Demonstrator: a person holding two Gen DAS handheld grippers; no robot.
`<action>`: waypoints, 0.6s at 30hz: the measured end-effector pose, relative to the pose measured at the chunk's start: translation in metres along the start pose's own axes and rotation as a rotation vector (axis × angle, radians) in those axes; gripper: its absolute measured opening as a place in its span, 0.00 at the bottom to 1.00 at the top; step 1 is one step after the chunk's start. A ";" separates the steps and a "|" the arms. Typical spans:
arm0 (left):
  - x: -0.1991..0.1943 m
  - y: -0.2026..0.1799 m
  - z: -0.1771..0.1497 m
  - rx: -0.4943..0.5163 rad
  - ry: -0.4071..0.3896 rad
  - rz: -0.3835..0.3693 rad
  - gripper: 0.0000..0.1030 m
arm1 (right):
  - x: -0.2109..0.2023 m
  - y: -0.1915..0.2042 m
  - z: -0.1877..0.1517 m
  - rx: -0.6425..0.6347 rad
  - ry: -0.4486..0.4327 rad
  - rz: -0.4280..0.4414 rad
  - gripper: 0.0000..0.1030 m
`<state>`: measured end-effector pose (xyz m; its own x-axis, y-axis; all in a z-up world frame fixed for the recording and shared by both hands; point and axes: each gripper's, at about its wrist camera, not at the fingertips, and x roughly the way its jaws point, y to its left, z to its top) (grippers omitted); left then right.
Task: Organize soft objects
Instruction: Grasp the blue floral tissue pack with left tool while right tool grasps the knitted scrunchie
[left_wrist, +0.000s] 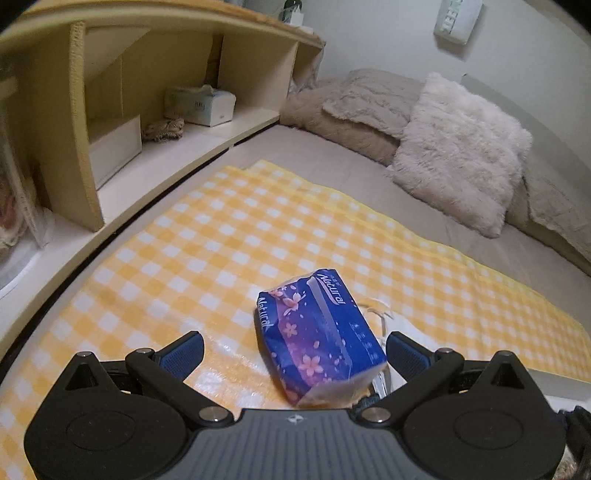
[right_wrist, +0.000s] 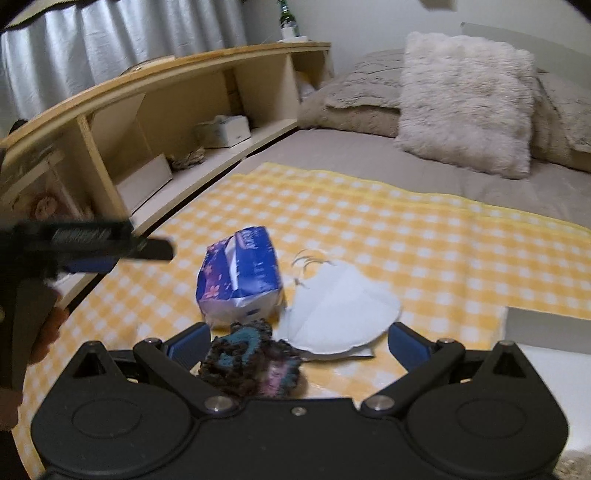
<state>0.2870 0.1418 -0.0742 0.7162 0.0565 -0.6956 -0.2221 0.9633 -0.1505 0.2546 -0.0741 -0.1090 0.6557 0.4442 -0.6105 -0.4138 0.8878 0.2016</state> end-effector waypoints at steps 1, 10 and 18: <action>0.006 -0.003 0.001 0.006 0.002 0.011 1.00 | 0.005 0.003 -0.001 -0.017 0.000 0.004 1.00; 0.060 -0.030 0.008 0.036 0.049 0.034 1.00 | 0.046 0.020 -0.014 -0.139 0.053 0.031 1.00; 0.100 -0.054 -0.001 0.122 0.104 0.064 1.00 | 0.062 0.010 -0.016 -0.160 0.097 0.083 1.00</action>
<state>0.3700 0.0958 -0.1361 0.6295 0.0978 -0.7709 -0.1787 0.9837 -0.0211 0.2812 -0.0397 -0.1569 0.5550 0.4943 -0.6691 -0.5638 0.8149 0.1345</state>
